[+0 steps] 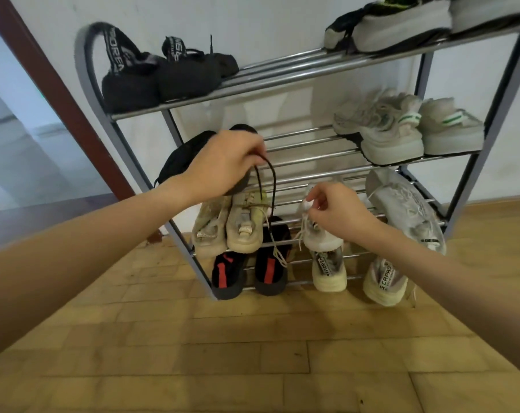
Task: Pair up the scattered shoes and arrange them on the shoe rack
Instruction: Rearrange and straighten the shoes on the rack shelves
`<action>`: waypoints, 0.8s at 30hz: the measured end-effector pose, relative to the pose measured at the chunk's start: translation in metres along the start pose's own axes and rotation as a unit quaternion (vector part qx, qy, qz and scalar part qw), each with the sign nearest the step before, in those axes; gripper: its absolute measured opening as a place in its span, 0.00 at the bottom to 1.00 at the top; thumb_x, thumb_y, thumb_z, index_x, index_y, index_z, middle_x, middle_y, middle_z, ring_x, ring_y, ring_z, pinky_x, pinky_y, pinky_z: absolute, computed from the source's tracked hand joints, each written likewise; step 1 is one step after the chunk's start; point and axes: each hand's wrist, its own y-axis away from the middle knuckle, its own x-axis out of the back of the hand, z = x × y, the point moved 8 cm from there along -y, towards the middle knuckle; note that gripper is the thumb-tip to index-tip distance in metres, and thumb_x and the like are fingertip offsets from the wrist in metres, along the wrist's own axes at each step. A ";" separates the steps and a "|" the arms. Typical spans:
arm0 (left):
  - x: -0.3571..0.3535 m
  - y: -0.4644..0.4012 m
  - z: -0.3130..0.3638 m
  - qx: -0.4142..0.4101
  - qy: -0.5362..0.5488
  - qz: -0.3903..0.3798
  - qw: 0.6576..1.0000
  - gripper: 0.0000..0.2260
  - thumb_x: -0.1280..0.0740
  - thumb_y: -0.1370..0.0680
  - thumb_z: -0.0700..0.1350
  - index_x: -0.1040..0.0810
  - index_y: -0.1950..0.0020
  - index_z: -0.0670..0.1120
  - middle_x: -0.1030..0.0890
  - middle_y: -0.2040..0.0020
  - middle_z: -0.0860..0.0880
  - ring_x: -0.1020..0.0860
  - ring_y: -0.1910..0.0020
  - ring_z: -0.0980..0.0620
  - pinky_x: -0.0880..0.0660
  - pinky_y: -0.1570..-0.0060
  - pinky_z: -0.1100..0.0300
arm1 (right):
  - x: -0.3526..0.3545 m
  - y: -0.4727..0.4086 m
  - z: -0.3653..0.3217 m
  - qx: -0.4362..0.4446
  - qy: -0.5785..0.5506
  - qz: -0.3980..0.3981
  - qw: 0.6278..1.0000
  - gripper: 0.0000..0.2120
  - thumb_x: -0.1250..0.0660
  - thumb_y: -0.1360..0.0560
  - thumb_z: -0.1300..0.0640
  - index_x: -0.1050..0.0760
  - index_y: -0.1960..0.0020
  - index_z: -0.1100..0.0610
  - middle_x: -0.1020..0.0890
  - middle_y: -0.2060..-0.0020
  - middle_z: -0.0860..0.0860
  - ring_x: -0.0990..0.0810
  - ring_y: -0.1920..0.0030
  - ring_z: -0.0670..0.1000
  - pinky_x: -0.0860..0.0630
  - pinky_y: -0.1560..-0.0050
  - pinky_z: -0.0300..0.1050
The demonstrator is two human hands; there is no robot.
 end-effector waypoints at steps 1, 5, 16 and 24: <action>0.010 -0.003 -0.012 0.087 0.111 0.057 0.988 0.04 0.32 0.23 0.40 0.20 0.50 0.42 0.20 0.60 0.49 0.21 0.62 0.56 0.22 0.56 0.59 | 0.001 -0.001 -0.002 0.002 0.003 -0.005 1.000 0.09 0.35 0.26 0.63 0.24 0.46 0.59 0.25 0.64 0.45 0.25 0.60 0.47 0.24 0.55 0.45; 0.004 0.025 -0.072 0.394 0.478 0.259 0.742 0.09 0.30 0.25 0.36 0.23 0.47 0.36 0.19 0.57 0.43 0.17 0.61 0.52 0.19 0.58 0.63 | 0.005 -0.002 -0.009 0.016 0.009 -0.009 1.000 0.08 0.35 0.26 0.63 0.22 0.47 0.59 0.22 0.61 0.49 0.22 0.57 0.50 0.23 0.54 0.46; 0.014 0.036 -0.082 0.351 0.107 0.160 0.917 0.16 0.40 0.22 0.35 0.24 0.35 0.40 0.21 0.38 0.42 0.24 0.38 0.44 0.30 0.41 0.62 | -0.014 0.005 0.000 0.052 0.034 -0.055 0.997 0.08 0.35 0.26 0.64 0.22 0.48 0.59 0.19 0.58 0.52 0.21 0.55 0.51 0.22 0.52 0.47; 0.005 0.077 -0.011 0.127 -0.100 0.247 0.955 0.15 0.36 0.25 0.40 0.26 0.39 0.38 0.25 0.43 0.39 0.24 0.47 0.43 0.27 0.48 0.50 | -0.004 0.034 0.039 0.023 0.108 -0.003 0.994 0.18 0.34 0.26 0.63 0.27 0.37 0.61 0.27 0.42 0.58 0.27 0.42 0.58 0.26 0.42 0.51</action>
